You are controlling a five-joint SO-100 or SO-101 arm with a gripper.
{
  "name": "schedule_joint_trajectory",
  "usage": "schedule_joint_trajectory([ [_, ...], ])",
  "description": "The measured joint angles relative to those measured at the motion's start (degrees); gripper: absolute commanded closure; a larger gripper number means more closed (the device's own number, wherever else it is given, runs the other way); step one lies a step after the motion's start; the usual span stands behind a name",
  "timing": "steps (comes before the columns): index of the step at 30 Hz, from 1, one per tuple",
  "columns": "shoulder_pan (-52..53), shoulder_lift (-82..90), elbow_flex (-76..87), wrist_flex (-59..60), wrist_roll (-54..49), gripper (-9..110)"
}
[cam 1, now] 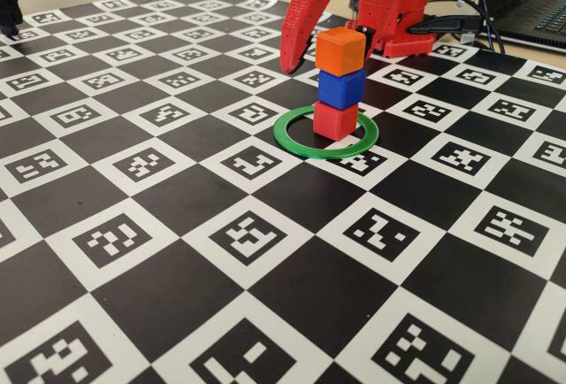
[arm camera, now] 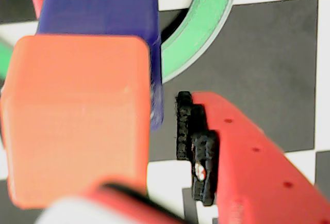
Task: Grab the red cube then put it in the green circle then put the blue cube on top and finally the orange cube on top
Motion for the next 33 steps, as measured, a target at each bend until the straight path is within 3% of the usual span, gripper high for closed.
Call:
schedule_joint_trajectory([
  [20, 3.34, 17.84, 0.0, 8.26, -7.03, 52],
  [33, 12.74, 36.04, 9.76, 6.94, -27.6, 54],
])
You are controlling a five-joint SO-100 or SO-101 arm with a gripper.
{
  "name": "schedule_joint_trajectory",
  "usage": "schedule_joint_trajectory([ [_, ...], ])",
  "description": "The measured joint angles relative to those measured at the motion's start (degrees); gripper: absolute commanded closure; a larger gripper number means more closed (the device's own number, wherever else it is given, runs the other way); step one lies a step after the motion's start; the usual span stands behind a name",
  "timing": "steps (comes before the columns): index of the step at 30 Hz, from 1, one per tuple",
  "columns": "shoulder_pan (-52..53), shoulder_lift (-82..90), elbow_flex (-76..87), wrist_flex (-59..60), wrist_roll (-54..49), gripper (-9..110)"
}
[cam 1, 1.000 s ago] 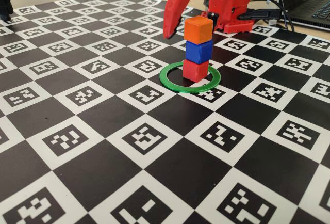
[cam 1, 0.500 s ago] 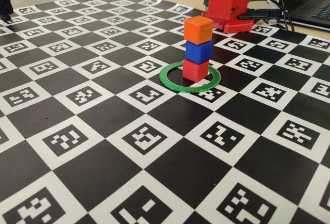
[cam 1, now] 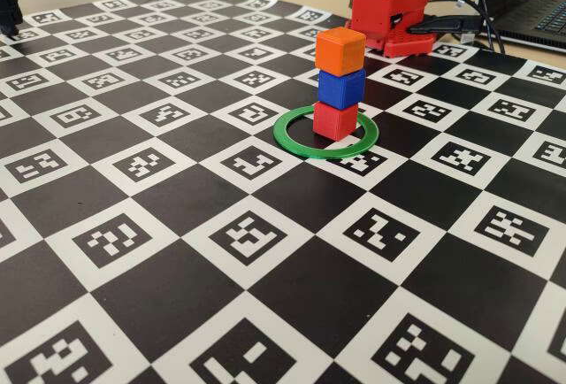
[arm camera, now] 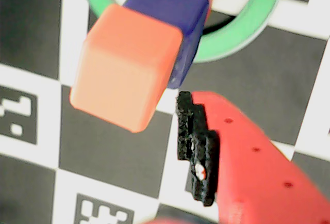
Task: Grab the red cube then put it in the green circle then put the blue cube on top and finally the orange cube on top
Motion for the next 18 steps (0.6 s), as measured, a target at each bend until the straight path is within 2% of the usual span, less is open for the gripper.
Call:
schedule_joint_trajectory([
  [7, 3.78, 14.5, 11.43, -3.78, -12.39, 59],
  [18, 9.49, 26.46, 23.12, -8.17, -29.44, 90],
])
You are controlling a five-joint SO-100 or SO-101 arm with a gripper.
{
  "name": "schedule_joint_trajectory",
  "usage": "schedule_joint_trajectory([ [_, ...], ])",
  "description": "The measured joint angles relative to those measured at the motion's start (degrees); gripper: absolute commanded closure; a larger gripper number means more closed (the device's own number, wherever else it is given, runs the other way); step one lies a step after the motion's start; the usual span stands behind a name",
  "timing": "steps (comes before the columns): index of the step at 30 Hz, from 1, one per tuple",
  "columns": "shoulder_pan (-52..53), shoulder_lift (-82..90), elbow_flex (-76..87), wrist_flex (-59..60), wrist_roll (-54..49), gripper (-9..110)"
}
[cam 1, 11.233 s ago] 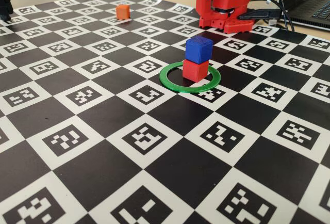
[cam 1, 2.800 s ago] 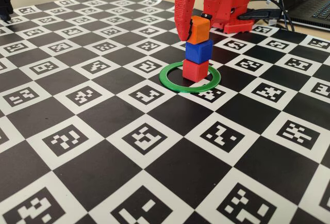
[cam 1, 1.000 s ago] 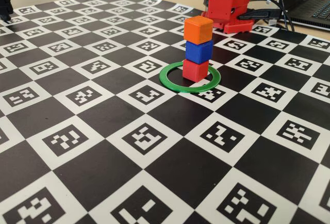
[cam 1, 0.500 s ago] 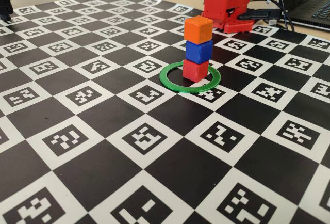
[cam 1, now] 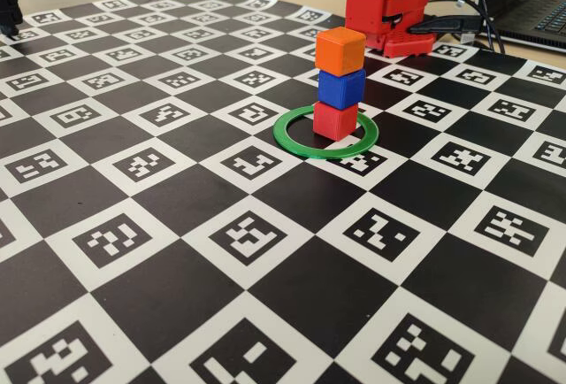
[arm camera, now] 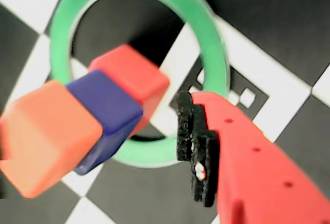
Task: Grab the red cube then put it in the green circle then put the blue cube on top and finally the orange cube on top
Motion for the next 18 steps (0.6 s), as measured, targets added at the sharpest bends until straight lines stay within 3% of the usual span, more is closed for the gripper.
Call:
schedule_joint_trajectory([
  [11, 3.43, 13.8, 12.83, -7.47, -12.48, 107],
  [18, 4.75, 22.41, 22.06, -10.11, -19.6, 107],
])
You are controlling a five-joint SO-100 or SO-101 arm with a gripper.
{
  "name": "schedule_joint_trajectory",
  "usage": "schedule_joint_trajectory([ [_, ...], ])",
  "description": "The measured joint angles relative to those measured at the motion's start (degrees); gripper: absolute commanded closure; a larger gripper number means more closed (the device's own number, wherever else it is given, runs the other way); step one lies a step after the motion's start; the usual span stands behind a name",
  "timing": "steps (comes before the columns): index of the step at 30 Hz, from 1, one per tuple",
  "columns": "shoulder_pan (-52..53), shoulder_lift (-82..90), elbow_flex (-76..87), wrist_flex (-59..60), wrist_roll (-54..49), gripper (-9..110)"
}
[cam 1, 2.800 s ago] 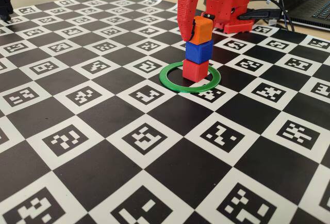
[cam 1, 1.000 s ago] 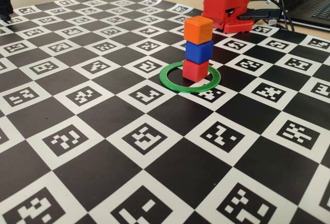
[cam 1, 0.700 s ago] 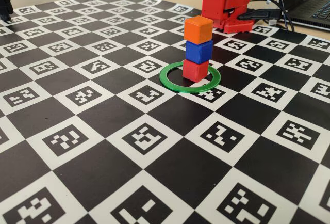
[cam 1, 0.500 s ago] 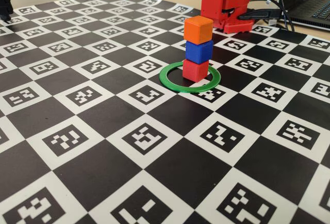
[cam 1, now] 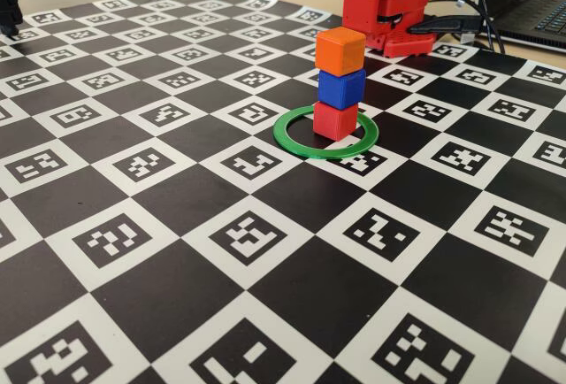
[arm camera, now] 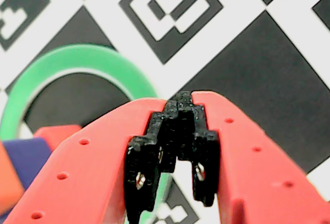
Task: Grab the red cube then put it in the green circle then put the blue cube on top and finally the orange cube on top
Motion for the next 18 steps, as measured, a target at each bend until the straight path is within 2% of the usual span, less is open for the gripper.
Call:
schedule_joint_trajectory([
  [13, -0.09, 16.08, 17.05, 0.0, -16.61, 107],
  [18, -1.05, 17.31, 22.59, 0.0, -21.45, 107],
])
